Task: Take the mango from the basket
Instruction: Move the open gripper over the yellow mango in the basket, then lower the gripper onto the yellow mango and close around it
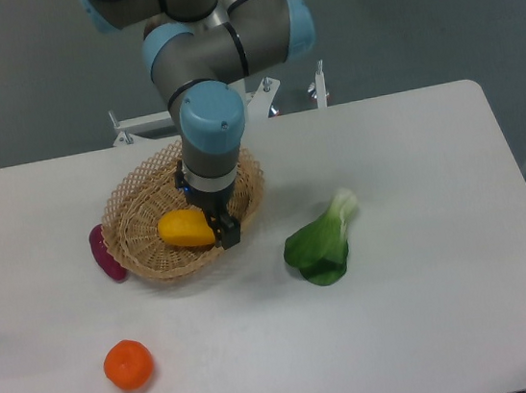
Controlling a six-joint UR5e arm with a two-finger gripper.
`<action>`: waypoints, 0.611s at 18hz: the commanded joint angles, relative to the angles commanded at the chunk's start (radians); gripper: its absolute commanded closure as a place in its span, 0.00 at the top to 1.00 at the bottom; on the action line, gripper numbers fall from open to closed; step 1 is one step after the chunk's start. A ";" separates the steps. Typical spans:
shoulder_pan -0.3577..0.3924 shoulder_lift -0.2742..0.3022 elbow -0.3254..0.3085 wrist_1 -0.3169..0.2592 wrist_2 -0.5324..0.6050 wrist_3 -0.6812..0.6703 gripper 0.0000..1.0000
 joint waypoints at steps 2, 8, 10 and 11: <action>-0.014 -0.006 -0.003 0.023 0.000 -0.009 1.00; -0.043 -0.012 -0.080 0.146 0.003 -0.011 1.00; -0.046 -0.015 -0.086 0.147 0.005 -0.014 1.00; -0.048 -0.017 -0.089 0.147 0.005 -0.014 1.00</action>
